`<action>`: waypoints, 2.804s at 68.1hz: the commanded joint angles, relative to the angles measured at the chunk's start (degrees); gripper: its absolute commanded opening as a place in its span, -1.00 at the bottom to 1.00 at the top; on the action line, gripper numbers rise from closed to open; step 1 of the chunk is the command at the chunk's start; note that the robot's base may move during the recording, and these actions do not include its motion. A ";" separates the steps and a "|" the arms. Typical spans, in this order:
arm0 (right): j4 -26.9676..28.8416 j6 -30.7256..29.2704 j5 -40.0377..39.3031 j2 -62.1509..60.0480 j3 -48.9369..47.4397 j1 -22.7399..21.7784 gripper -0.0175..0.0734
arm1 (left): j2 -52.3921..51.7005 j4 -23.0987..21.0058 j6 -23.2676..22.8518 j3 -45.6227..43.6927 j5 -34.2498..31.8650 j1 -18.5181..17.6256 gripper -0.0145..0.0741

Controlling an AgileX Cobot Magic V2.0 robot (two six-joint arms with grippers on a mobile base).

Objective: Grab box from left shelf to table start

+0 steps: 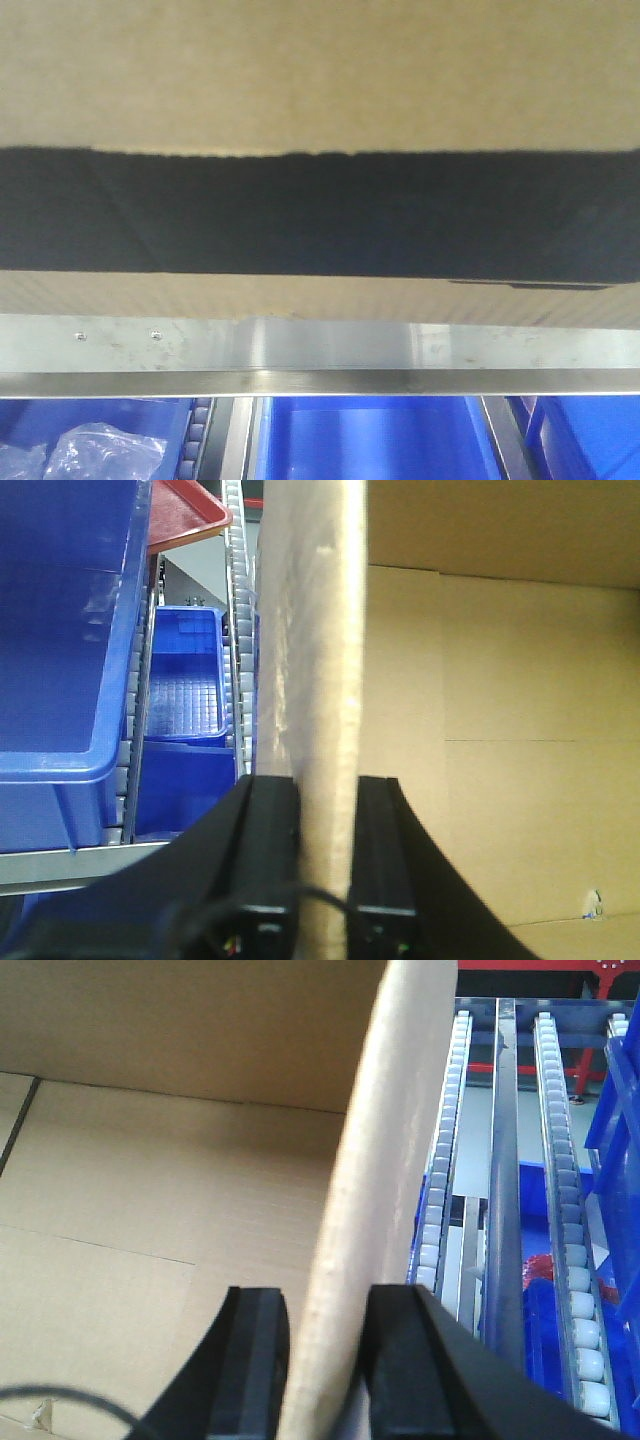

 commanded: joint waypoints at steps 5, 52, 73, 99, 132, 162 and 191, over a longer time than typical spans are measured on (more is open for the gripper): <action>-3.24 -1.25 -7.20 1.04 -1.75 -0.19 -0.49 | 0.46 -0.24 -0.63 -1.91 -10.68 -0.09 -0.88; -3.24 -1.25 -7.20 1.04 -1.75 -0.19 -0.49 | 0.46 -0.24 -0.63 9.12 -10.80 -0.09 -0.88; -3.24 -1.25 -7.20 1.04 -1.75 -0.19 -0.49 | 0.46 -0.24 -0.63 17.47 -10.80 -0.09 -0.88; -3.24 -1.25 -7.20 1.04 -1.75 -0.19 -0.49 | 0.46 -0.24 -0.63 24.93 -10.80 -0.09 -0.88; -3.24 -1.25 -7.20 1.04 -1.75 -0.19 -0.49 | 0.46 -0.24 -0.63 25.63 -10.69 -0.09 -0.90; -3.24 -1.25 -7.20 1.04 -1.75 -0.19 -0.49 | 0.46 -0.37 -0.63 25.63 -10.69 -0.09 -0.90; -3.24 -1.25 -7.20 1.04 -1.75 -0.19 -0.49 | 0.46 -0.37 -0.63 25.63 -10.69 -0.09 -0.90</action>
